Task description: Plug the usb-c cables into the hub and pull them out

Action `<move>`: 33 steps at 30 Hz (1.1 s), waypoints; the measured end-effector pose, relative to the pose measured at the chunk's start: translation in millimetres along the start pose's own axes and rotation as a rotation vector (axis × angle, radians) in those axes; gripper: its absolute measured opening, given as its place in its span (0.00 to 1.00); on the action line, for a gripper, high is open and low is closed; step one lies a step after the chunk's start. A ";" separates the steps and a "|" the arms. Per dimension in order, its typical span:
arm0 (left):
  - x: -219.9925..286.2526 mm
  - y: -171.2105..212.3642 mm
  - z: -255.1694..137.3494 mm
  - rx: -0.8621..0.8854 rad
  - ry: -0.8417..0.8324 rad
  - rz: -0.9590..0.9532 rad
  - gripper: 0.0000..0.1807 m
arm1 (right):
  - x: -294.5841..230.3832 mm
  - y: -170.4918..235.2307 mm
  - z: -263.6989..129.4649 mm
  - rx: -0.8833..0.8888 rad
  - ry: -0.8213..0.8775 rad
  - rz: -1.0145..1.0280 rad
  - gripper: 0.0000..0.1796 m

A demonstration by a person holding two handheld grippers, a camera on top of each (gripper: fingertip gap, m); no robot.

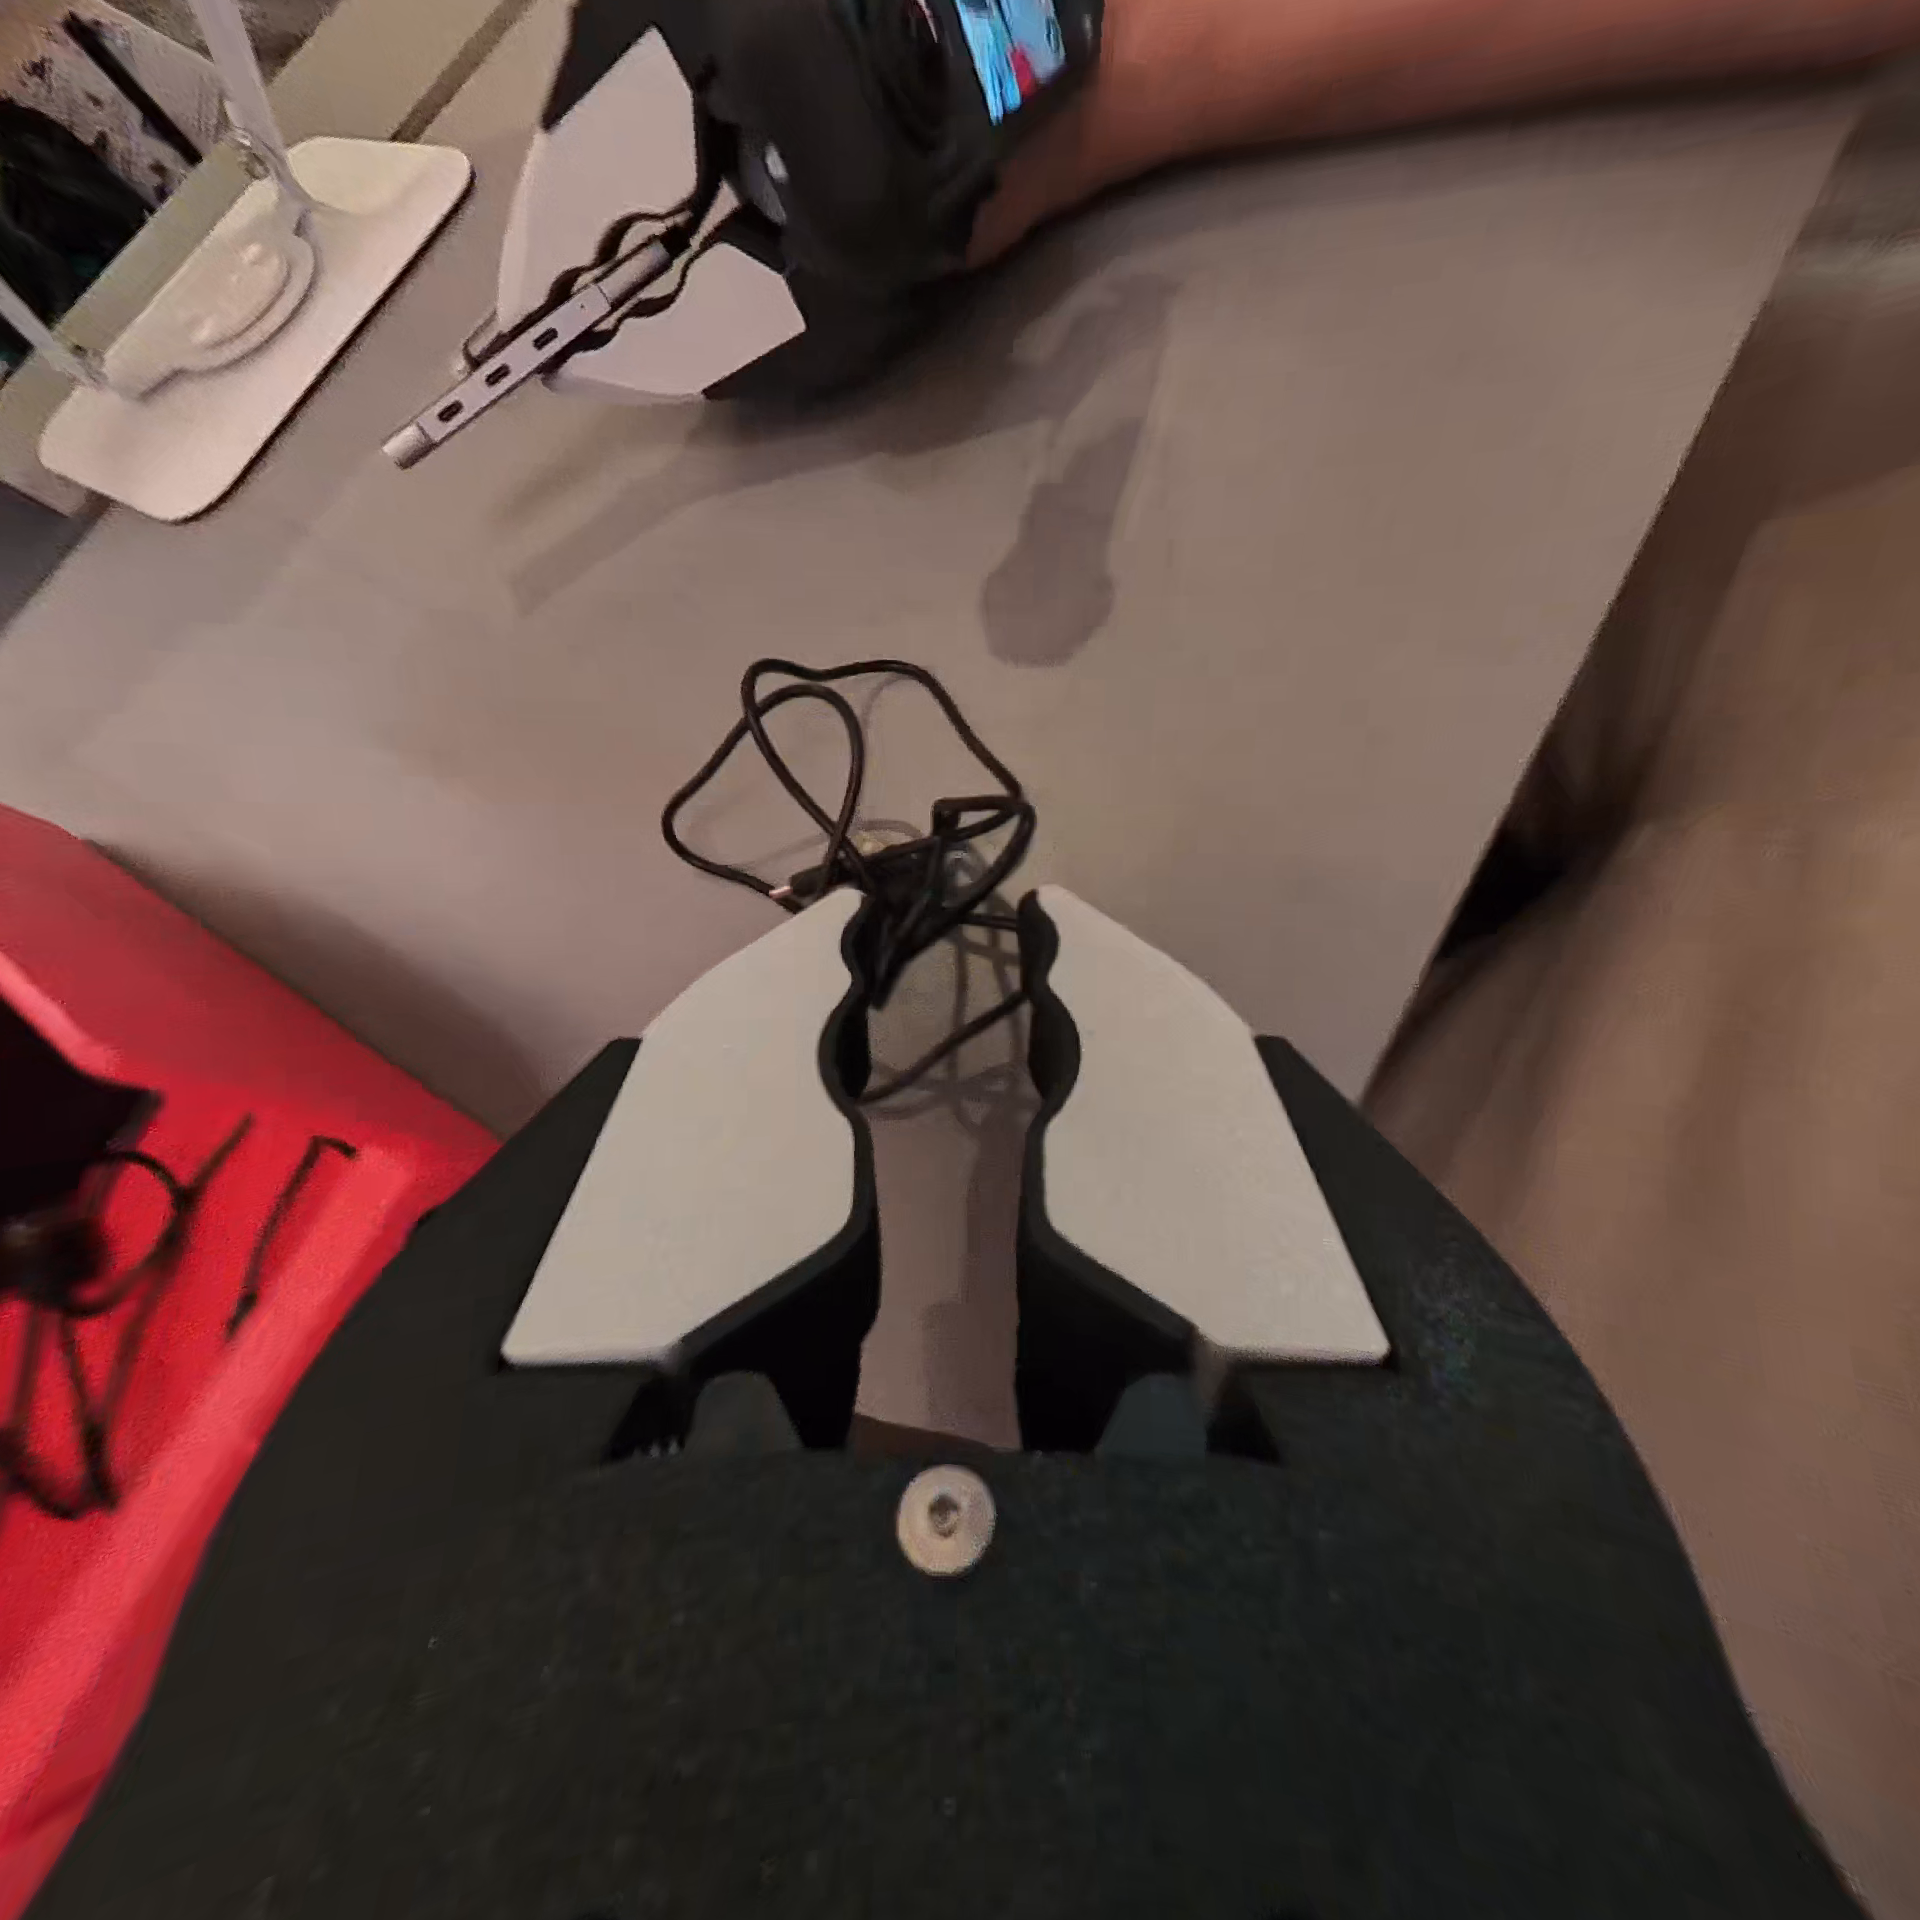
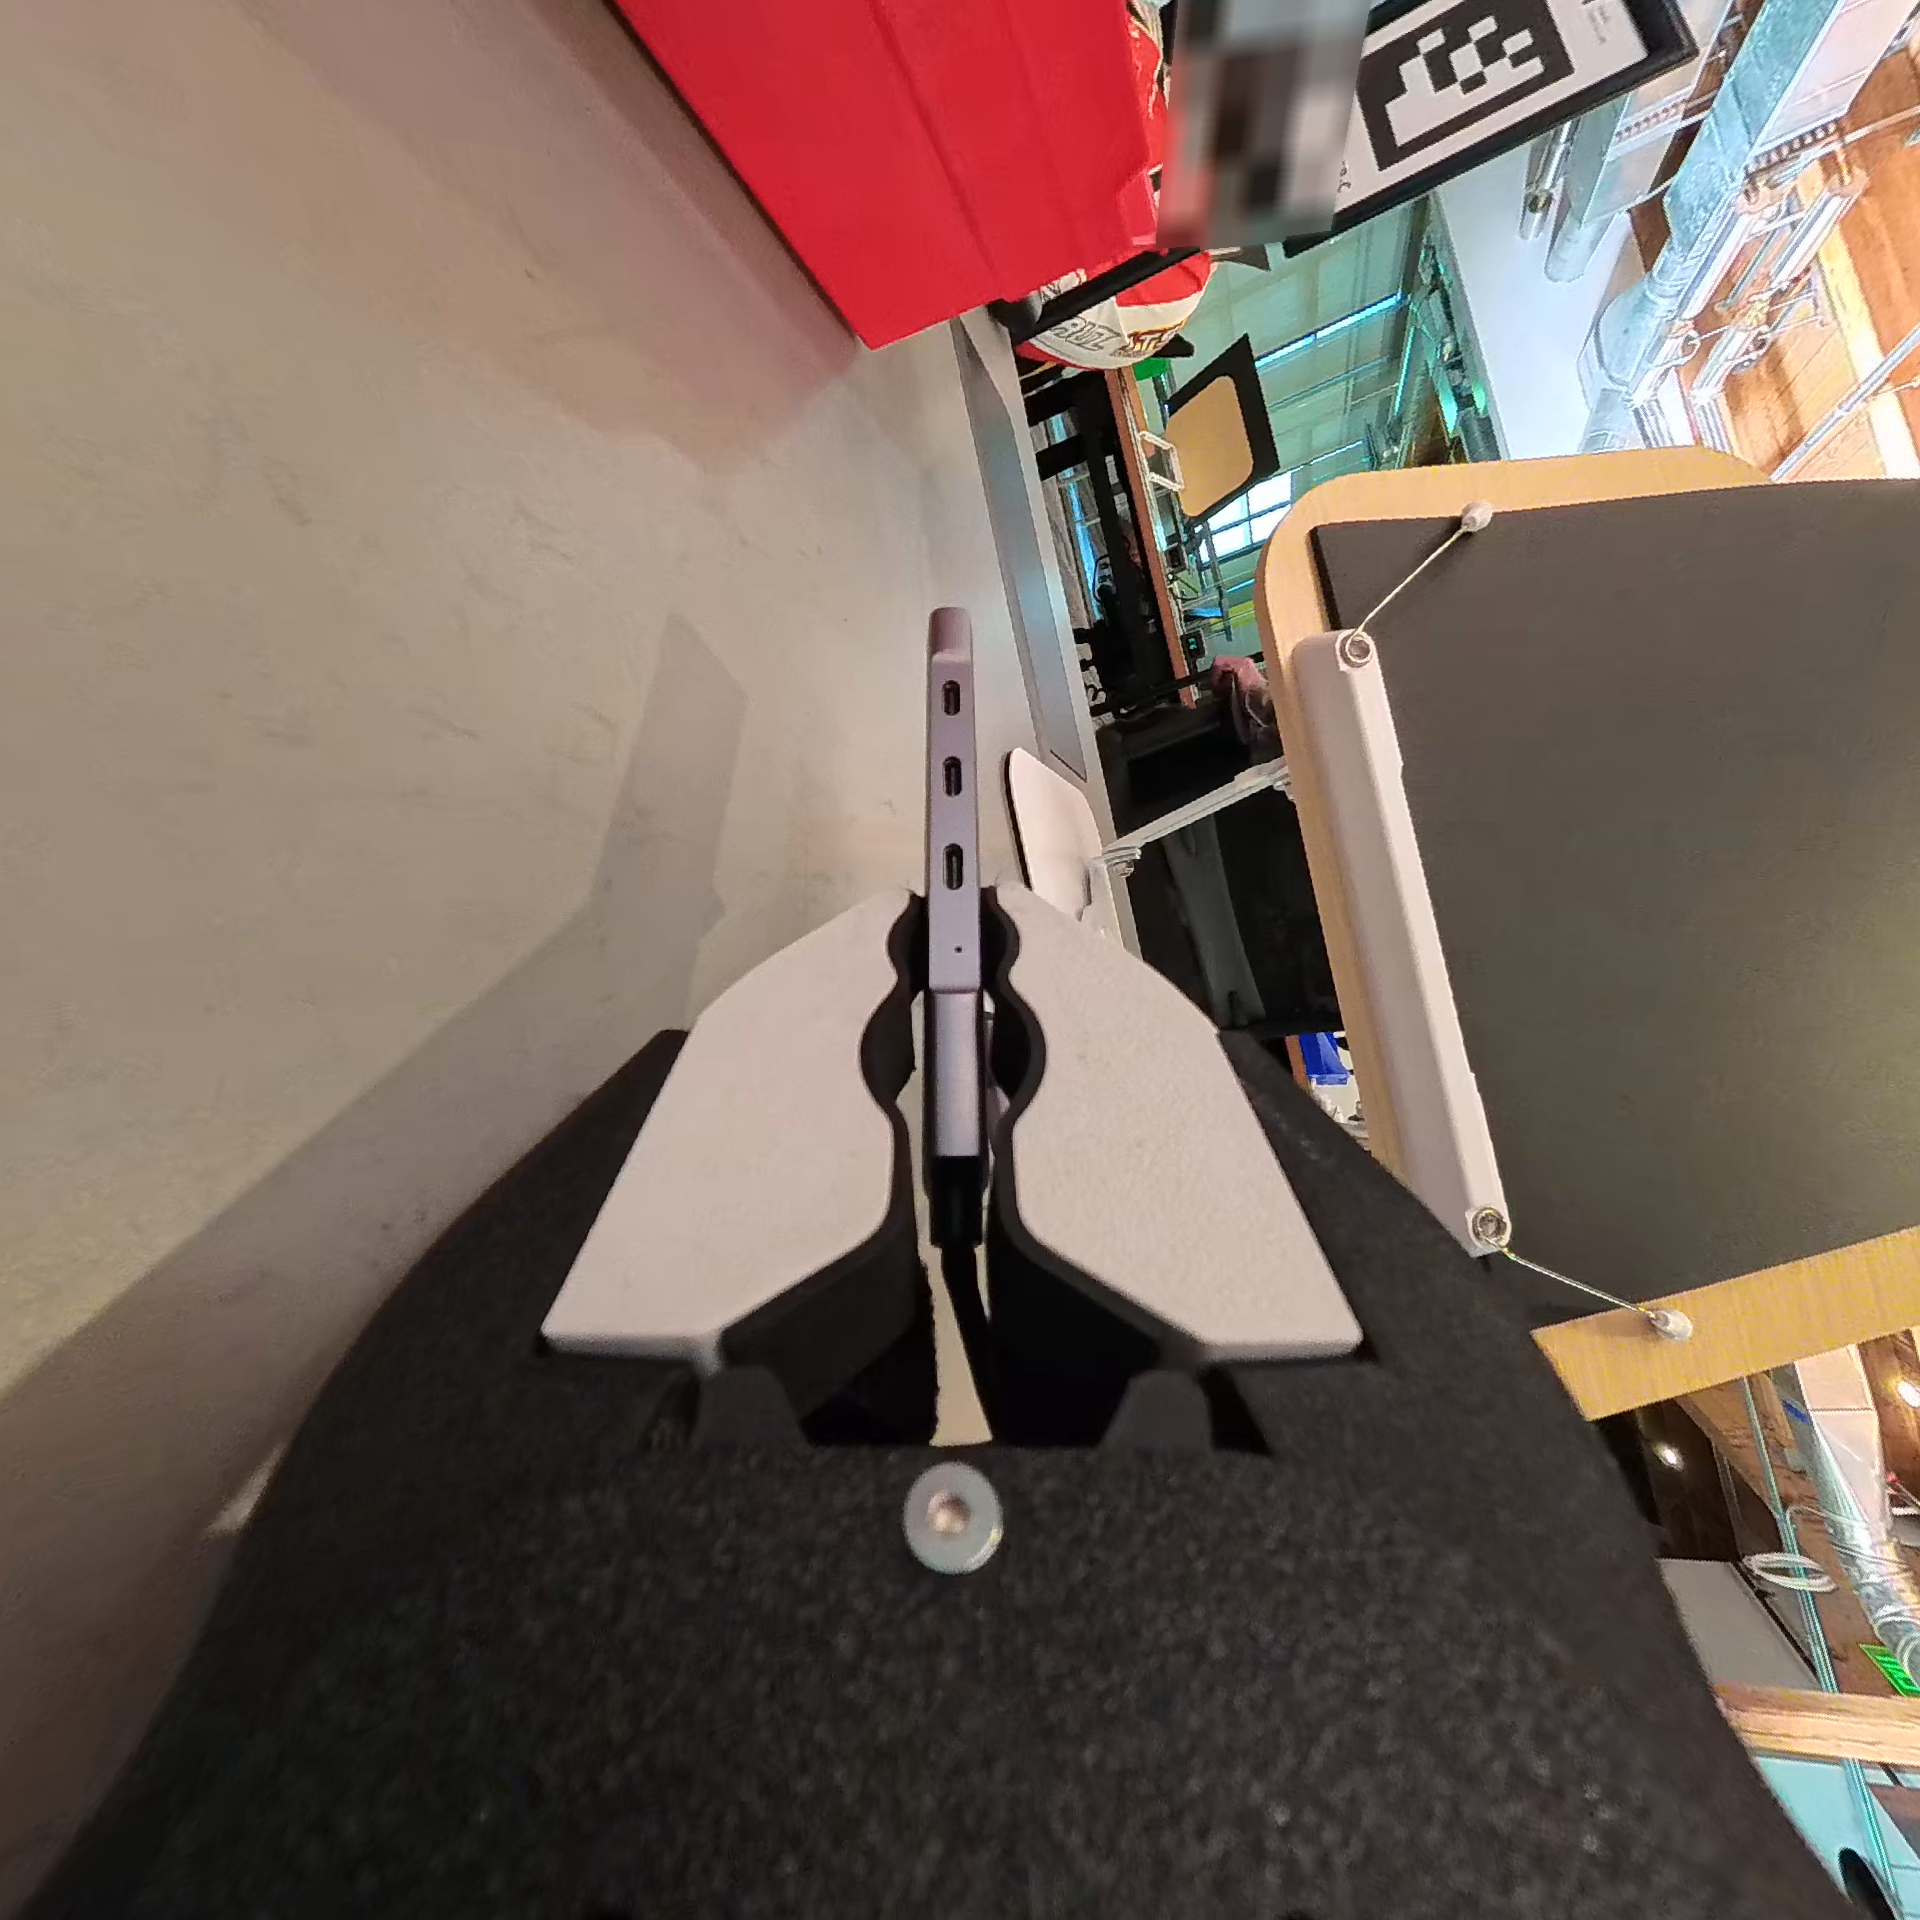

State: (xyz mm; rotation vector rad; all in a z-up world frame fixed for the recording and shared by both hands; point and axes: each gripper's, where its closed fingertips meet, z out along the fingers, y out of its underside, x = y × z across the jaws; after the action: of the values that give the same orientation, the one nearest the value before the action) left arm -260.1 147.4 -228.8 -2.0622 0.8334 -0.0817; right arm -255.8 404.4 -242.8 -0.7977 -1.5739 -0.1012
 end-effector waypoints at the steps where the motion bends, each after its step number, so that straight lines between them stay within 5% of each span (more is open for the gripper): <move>1: 2.8 -1.7 -6.8 0.046 0.009 -0.055 0.14 | 0.0 -0.1 0.1 0.001 -0.001 0.002 0.05; 5: -8.7 -0.1 -27.4 0.192 -0.048 -0.292 0.09 | -0.3 -0.2 1.4 0.002 -0.006 0.006 0.05; 9: -47.2 17.9 -20.0 0.121 -0.233 -0.397 0.07 | -2.5 -0.3 2.8 -0.001 -0.015 -0.004 0.05; 15: -36.8 -9.6 17.2 0.060 -0.055 -0.540 0.08 | -3.6 0.7 2.1 -0.007 -0.016 -0.011 0.05; 18: -10.5 -18.8 32.8 0.028 0.015 -0.538 0.05 | -3.3 1.2 2.3 -0.009 -0.017 -0.005 0.05; 22: 4.0 30.5 51.4 -0.239 -0.079 -0.366 0.09 | -3.3 1.5 2.8 -0.009 -0.022 0.001 0.05; 33: -22.2 23.0 33.4 -0.134 -0.120 -0.533 0.12 | -4.3 1.6 4.0 -0.009 -0.033 0.010 0.05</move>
State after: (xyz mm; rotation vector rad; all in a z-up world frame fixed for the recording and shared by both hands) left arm -277.7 175.4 -261.2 -2.3432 0.2041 -0.1954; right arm -258.5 405.8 -248.0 -0.8180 -1.6019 -0.0887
